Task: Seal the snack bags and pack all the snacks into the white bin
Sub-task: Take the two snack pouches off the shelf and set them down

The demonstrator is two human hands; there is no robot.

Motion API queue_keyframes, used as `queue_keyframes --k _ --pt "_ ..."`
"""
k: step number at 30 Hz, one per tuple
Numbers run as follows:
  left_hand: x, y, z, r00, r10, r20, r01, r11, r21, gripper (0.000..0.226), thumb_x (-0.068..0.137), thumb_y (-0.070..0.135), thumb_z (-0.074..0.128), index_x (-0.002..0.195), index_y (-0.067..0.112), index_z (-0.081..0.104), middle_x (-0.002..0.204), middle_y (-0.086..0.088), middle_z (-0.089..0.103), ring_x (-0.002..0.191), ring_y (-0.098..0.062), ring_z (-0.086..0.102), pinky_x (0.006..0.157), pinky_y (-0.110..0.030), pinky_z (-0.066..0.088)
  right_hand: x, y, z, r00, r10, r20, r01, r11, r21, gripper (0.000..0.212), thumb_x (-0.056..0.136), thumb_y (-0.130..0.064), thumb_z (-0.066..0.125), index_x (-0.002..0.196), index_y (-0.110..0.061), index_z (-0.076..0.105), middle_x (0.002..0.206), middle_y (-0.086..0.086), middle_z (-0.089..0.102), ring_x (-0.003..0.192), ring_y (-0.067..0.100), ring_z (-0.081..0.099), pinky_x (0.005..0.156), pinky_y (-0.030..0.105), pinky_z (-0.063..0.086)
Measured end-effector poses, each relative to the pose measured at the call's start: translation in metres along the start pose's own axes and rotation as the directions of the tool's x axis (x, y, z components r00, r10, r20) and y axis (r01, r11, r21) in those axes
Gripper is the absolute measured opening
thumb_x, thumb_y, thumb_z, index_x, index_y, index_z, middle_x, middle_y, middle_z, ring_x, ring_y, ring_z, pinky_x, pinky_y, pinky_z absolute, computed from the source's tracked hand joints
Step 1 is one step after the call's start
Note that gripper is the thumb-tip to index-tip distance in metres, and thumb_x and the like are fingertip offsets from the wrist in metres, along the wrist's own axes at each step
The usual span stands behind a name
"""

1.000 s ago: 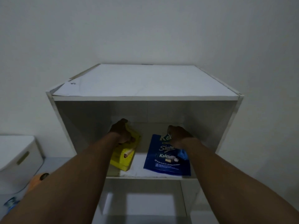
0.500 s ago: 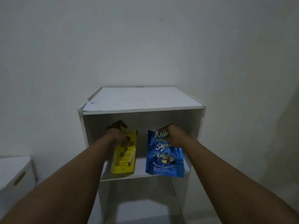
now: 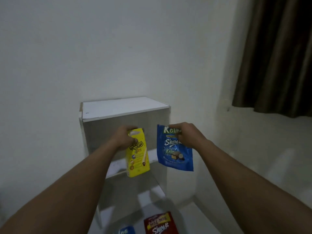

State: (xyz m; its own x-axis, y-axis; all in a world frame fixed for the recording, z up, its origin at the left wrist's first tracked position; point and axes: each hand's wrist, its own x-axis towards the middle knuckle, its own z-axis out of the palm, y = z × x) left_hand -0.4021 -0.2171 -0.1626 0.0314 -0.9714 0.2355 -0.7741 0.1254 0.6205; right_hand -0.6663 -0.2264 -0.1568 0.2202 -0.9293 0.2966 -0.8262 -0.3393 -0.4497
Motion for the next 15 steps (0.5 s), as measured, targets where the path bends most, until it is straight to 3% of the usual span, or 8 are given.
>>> queue_keyframes --k 3,5,7,10,15 --pt "-0.012 0.023 0.021 0.998 0.053 0.029 -0.052 0.998 -0.033 0.063 0.075 0.013 0.081 0.134 0.020 0.059 0.126 -0.010 0.066 0.113 -0.025 0.062 0.092 -0.027 0.048 -0.042 0.021 -0.018 0.995 0.094 -0.045 -0.094 0.996 0.008 0.048 0.096 -0.005 0.054 0.138 -0.028 0.057 0.125 0.007 0.066 0.086 0.015 0.060 0.064 0.020 0.047" --pt "-0.020 0.040 0.040 0.996 0.083 0.042 -0.081 0.996 -0.042 0.063 0.073 0.021 0.083 0.132 0.028 0.060 0.123 -0.008 0.068 0.110 -0.024 0.064 0.095 -0.034 0.051 -0.068 0.038 -0.029 0.985 0.158 -0.073 -0.158 0.987 0.006 0.048 0.096 -0.005 0.053 0.138 -0.029 0.057 0.126 0.007 0.066 0.088 0.016 0.060 0.067 0.022 0.046" --pt "-0.030 0.061 0.061 0.990 0.123 0.067 -0.119 0.991 -0.056 0.061 0.075 0.022 0.082 0.132 0.030 0.061 0.122 -0.005 0.068 0.110 -0.024 0.064 0.092 -0.030 0.050 -0.095 0.059 -0.039 0.971 0.220 -0.094 -0.221 0.975 0.002 0.048 0.097 -0.005 0.053 0.138 -0.029 0.057 0.126 0.008 0.065 0.088 0.016 0.060 0.068 0.021 0.046" --pt "-0.040 0.090 0.101 0.975 0.183 0.124 -0.171 0.980 -0.102 0.060 0.075 0.020 0.082 0.131 0.025 0.062 0.121 -0.004 0.068 0.115 -0.023 0.062 0.090 -0.025 0.044 -0.133 0.097 -0.049 0.942 0.315 -0.116 -0.316 0.949 0.006 0.047 0.097 -0.006 0.051 0.139 -0.028 0.056 0.126 0.008 0.064 0.086 0.016 0.059 0.056 0.014 0.040" --pt "-0.051 0.123 0.179 0.949 0.233 0.213 -0.205 0.968 -0.146 0.060 0.074 0.026 0.083 0.131 0.027 0.063 0.126 -0.004 0.067 0.119 -0.023 0.060 0.096 -0.028 0.043 -0.187 0.166 -0.049 0.878 0.456 -0.144 -0.454 0.890 0.051 0.045 0.098 -0.007 0.051 0.138 -0.026 0.057 0.125 0.009 0.065 0.089 0.018 0.063 0.069 0.024 0.046"
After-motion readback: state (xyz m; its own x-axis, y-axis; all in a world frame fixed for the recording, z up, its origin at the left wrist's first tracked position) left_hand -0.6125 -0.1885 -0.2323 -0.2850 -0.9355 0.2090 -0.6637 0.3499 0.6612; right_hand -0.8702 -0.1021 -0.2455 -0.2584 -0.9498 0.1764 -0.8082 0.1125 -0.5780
